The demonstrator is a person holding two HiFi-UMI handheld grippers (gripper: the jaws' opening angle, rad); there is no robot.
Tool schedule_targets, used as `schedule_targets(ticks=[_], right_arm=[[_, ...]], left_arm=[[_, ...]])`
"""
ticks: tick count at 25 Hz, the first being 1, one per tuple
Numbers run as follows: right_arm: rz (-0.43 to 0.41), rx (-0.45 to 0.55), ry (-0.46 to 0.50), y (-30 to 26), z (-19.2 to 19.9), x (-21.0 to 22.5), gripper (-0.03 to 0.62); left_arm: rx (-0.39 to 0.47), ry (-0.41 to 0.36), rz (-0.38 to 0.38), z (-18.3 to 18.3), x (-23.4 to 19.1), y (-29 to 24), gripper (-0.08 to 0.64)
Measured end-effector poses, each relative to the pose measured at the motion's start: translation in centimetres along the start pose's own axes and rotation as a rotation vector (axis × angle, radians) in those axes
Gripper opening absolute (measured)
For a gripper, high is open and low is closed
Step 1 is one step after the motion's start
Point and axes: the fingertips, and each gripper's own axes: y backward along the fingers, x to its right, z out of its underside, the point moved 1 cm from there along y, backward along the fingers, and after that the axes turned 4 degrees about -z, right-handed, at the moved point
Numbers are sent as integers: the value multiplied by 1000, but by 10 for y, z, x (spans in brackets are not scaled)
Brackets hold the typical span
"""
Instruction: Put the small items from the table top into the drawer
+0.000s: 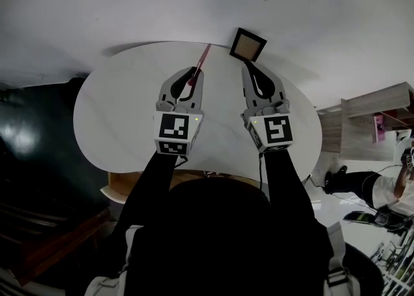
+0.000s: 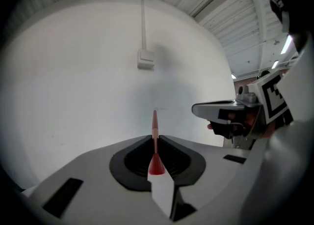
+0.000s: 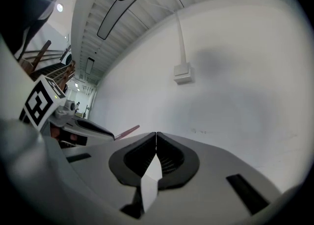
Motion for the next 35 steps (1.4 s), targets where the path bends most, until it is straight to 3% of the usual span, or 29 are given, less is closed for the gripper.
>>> schedule_targets(ticks=[3,12,16,20,30,35], right_arm=[[-8,10,11,0,-6,-3,28],[-31,-5,19,-4,-4,-11,28],[-83,7,23,-19,-7,-32,28],[-172,1,18,-40,-8,-69,28],[-431,20,6,-88,-26,-209,28],[-639,56,6,-105,-37,-308,28]], left_arm=[[54,10,-19,-10,6,13,54],[63,10,-62,-9,-10,26,54],[61,56,-93,-8,-30,41,54],[52,14,-205,3,-67,72,54],[20,34,-465,25,-166,188,54],[-6,54,-636,41,-207,266,54]])
